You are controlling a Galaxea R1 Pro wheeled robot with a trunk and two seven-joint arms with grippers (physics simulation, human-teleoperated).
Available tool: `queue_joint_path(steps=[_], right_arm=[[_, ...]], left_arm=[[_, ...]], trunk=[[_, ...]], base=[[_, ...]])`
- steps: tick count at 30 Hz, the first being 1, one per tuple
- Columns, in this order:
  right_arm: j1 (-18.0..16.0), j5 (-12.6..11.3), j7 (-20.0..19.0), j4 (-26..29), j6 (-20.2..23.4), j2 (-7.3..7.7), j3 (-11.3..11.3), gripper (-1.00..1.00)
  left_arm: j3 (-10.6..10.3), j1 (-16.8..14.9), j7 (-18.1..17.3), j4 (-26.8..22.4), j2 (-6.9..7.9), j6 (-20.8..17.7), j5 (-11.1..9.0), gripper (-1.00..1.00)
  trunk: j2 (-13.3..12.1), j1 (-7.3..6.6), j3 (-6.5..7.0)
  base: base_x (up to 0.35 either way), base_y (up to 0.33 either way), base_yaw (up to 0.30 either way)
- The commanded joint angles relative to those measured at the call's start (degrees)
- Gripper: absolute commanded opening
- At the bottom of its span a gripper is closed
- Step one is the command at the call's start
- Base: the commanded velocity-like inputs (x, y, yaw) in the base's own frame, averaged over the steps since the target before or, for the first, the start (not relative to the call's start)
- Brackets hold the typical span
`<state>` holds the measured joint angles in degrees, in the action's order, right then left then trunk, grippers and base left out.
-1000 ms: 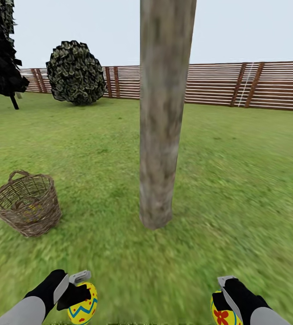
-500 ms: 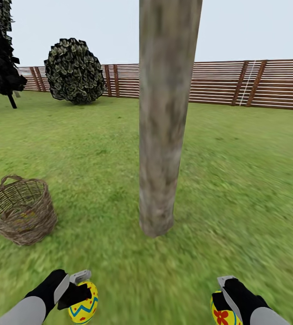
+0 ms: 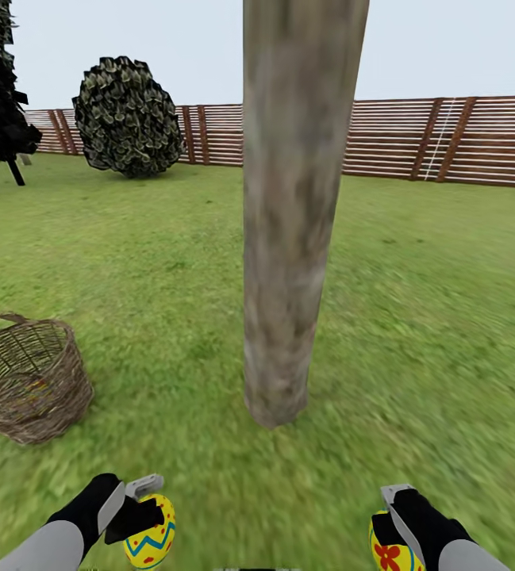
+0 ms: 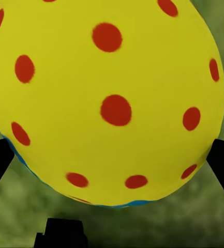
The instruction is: Take the three Easter eggs out of the wicker basket on the lawn in the garden, then place them on the lawn next to a single tree (choose any tree) so that all three eggs are next to the same tree and none are left in the basket.
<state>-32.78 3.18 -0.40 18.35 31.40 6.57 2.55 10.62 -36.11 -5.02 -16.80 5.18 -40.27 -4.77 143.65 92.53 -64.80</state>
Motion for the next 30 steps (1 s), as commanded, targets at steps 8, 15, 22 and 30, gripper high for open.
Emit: queue_joint_path(steps=[8,15,22,30], right_arm=[[0.0,0.3,0.0,0.1,0.3,-0.06,0.3,-1.00],[0.0,0.3,0.0,0.1,0.3,-0.06,0.3,-1.00],[0.0,0.3,0.0,0.1,0.3,-0.06,0.3,-1.00],[0.0,0.3,0.0,0.1,0.2,-0.06,0.3,-1.00]], left_arm=[[0.1,0.0,0.1,-0.1,-0.06,-0.3,-0.4,-1.00],[0.1,0.0,0.1,-0.1,-0.08,-0.3,-0.4,-1.00],[0.0,0.0,0.1,-0.2,0.86,-0.3,-0.4,-1.00],[0.0,0.0,0.1,-0.2,0.88,-0.3,-0.4,-1.00]], trunk=[[0.1,0.19,-1.83],[0.2,0.37,-3.38],[0.3,0.55,-4.93],[0.4,0.76,-6.70]], base=[[0.000,0.000,0.000],[0.000,0.000,0.000],[0.000,0.000,0.000],[0.000,0.000,0.000]])
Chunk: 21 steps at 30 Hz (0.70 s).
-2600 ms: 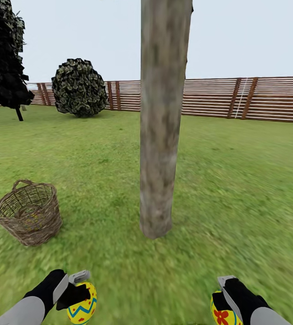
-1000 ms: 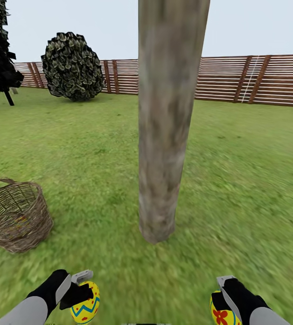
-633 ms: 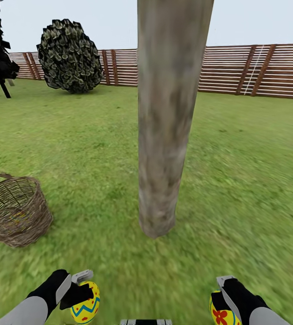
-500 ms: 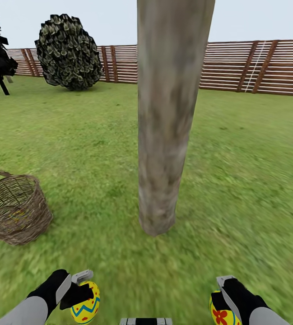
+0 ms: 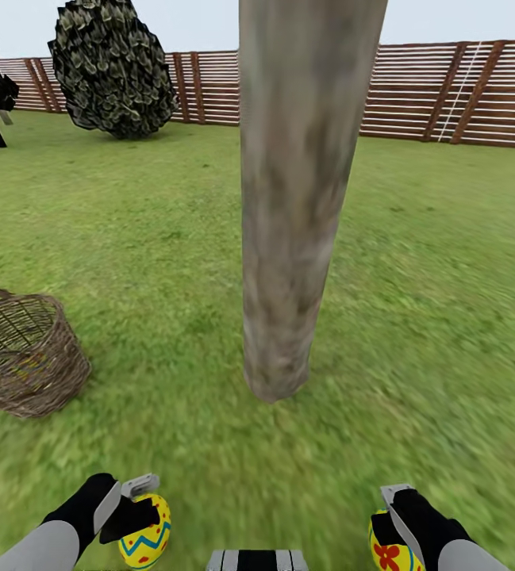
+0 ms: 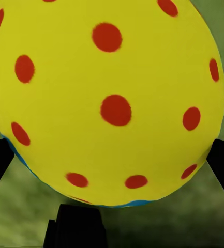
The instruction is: Take the three Easter eggs out of the wicker basket on the lawn in the garden, then place them on the lawn next to a single tree (choose any tree) so that all three eggs are next to the same tree and none are left in the basket.
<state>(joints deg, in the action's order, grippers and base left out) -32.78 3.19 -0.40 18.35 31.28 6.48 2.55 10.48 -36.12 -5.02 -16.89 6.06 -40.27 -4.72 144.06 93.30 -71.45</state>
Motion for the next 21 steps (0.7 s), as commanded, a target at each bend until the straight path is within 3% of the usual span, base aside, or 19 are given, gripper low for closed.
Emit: queue_joint_path(steps=[1,15,21], right_arm=[[0.0,0.3,0.0,0.1,0.4,0.02,0.3,-1.00],[0.0,0.4,0.0,0.1,0.4,-0.06,0.3,-1.00],[0.0,0.4,0.0,0.1,0.4,-0.06,0.3,-1.00]], left_arm=[[0.1,0.0,0.1,-0.1,-0.04,-0.3,-0.5,-1.00],[0.1,0.0,0.1,-0.1,-0.23,-0.3,-0.5,-1.00],[0.1,0.0,0.1,-0.2,-0.26,-0.3,-0.5,-1.00]], trunk=[[0.0,0.01,-0.27],[0.2,0.37,-3.37],[0.2,0.37,-3.37]], base=[[0.000,0.000,0.000],[0.000,0.000,0.000],[0.000,0.000,0.000]])
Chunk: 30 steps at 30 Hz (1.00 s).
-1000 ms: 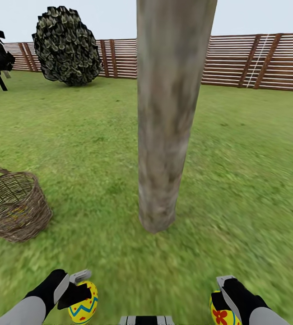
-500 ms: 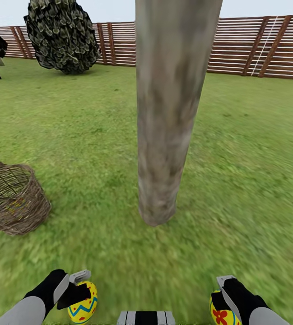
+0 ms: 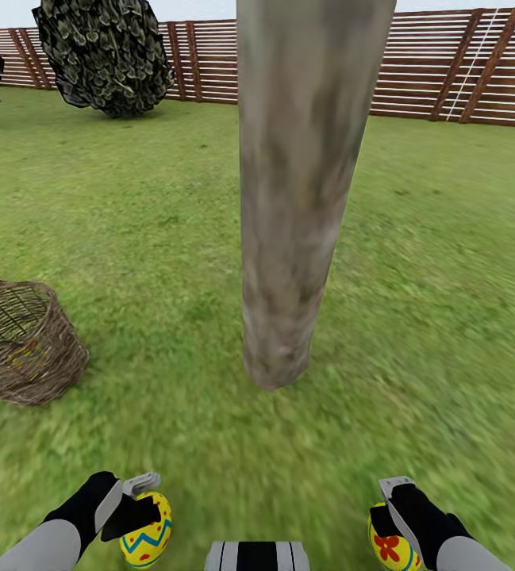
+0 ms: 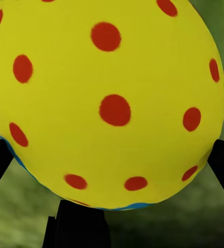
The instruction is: Take the three Easter eggs out of the wicker basket on the lawn in the garden, then place them on the lawn next to a single tree (choose any tree) so that all three eggs are next to the same tree and none are left in the basket.
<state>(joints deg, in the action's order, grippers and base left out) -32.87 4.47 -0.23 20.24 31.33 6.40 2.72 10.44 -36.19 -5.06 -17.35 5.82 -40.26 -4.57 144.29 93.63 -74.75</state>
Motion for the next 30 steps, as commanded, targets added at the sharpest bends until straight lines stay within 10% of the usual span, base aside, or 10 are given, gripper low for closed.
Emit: queue_joint_path(steps=[1,5,6,7,30], right_arm=[[0.1,-0.9,-0.2,-1.8,0.3,0.02,0.1,-1.00],[0.1,-0.9,-0.2,-1.8,0.3,0.02,0.2,-1.00],[0.1,-0.9,-0.2,-1.8,0.3,0.02,0.1,-1.00],[0.1,-0.9,-0.2,-1.8,0.2,0.06,0.1,1.00],[0.1,-0.9,-0.2,-2.0,0.1,-0.07,0.2,1.00]], left_arm=[[0.2,0.1,0.1,0.3,-0.02,-0.3,-0.7,-1.00],[0.2,0.1,0.1,0.3,-0.05,-0.3,-0.7,-1.00],[0.3,0.1,0.1,0.1,-0.03,-0.2,-0.7,1.00],[0.3,0.1,0.2,0.1,0.03,1.2,-0.7,1.00],[0.5,0.1,0.4,0.4,-0.12,3.1,-0.8,1.00]], trunk=[[0.0,0.05,-0.07],[0.0,0.05,-0.07],[0.0,0.05,-0.07],[0.0,0.05,-0.07],[-0.2,-0.34,3.26]], base=[[0.000,0.000,0.000],[0.000,0.000,0.000],[0.000,0.000,0.000],[0.000,0.000,0.000],[-0.103,0.003,0.000]])
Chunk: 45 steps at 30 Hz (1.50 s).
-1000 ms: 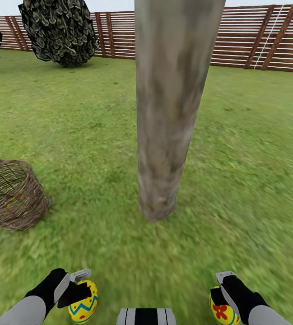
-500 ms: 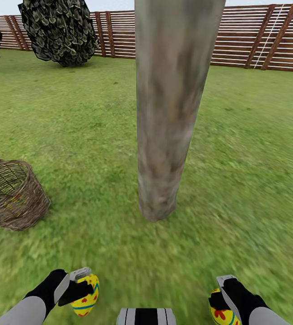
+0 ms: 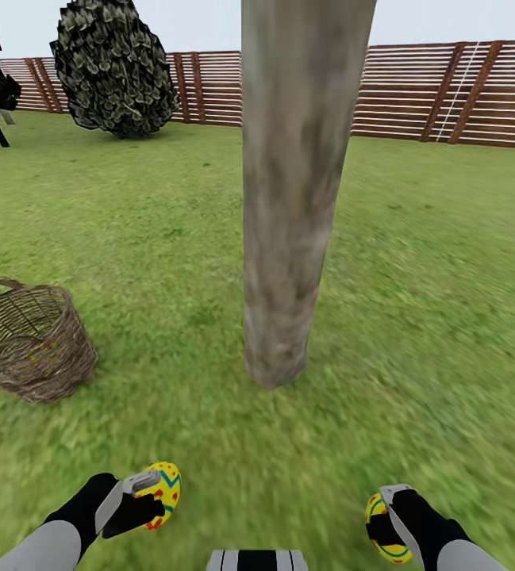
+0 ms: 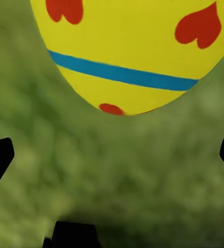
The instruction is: Take the three Easter eggs out of the wicker basket on the lawn in the garden, then place them on the lawn next to a single tree (choose any tree) so that all three eggs are next to the same tree and none are left in the basket.
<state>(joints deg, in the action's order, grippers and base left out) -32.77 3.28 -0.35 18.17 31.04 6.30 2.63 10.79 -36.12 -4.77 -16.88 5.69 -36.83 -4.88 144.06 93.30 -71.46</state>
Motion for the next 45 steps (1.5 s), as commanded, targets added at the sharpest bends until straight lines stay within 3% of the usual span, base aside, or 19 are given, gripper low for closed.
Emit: queue_joint_path(steps=[1,21,45], right_arm=[[0.0,0.3,0.0,0.1,0.4,0.02,0.3,1.00],[0.0,0.3,0.0,0.0,0.3,-0.26,0.3,1.00],[0.0,0.3,0.0,0.0,0.3,-0.41,0.3,1.00]], left_arm=[[0.1,0.0,0.1,-0.1,0.01,-0.3,-0.5,1.00],[0.4,0.0,0.0,-0.2,0.02,-0.3,-0.8,1.00],[0.5,0.0,-0.1,-0.1,0.00,-0.3,-1.1,1.00]], trunk=[[0.0,-0.04,0.18],[-0.3,-0.55,4.62],[-0.6,-1.17,9.93]], base=[[-0.006,0.000,0.000],[-0.037,0.180,0.000],[-0.268,0.171,0.000]])
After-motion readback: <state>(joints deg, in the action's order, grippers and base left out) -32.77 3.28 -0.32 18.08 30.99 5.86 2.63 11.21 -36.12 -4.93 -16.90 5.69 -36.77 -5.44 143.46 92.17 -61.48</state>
